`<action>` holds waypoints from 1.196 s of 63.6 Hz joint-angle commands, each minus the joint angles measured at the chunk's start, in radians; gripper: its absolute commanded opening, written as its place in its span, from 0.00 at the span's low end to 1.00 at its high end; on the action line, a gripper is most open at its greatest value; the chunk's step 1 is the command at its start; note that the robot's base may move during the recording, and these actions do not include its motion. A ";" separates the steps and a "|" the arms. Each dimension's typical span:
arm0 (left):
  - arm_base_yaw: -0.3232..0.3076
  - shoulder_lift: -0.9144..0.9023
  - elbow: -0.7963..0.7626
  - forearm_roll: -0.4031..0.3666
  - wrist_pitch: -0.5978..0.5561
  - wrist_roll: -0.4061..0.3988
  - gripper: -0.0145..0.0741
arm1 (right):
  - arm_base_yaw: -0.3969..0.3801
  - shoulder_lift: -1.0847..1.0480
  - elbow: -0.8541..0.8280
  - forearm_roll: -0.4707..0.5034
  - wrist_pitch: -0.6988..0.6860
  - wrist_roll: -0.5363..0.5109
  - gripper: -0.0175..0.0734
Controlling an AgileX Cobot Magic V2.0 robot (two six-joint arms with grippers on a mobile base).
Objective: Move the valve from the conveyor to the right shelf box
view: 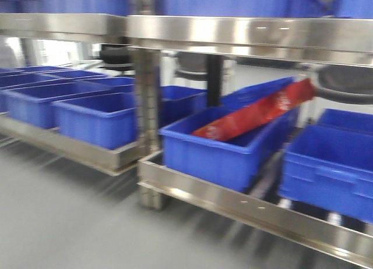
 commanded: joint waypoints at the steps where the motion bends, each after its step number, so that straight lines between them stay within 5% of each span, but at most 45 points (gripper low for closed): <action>1: -0.005 -0.013 -0.010 -0.011 -0.047 -0.008 0.04 | -0.003 -0.013 -0.017 -0.009 -0.078 -0.002 0.02; 76: -0.005 -0.013 -0.010 -0.011 -0.047 -0.008 0.04 | -0.003 -0.013 -0.017 -0.009 -0.078 -0.002 0.02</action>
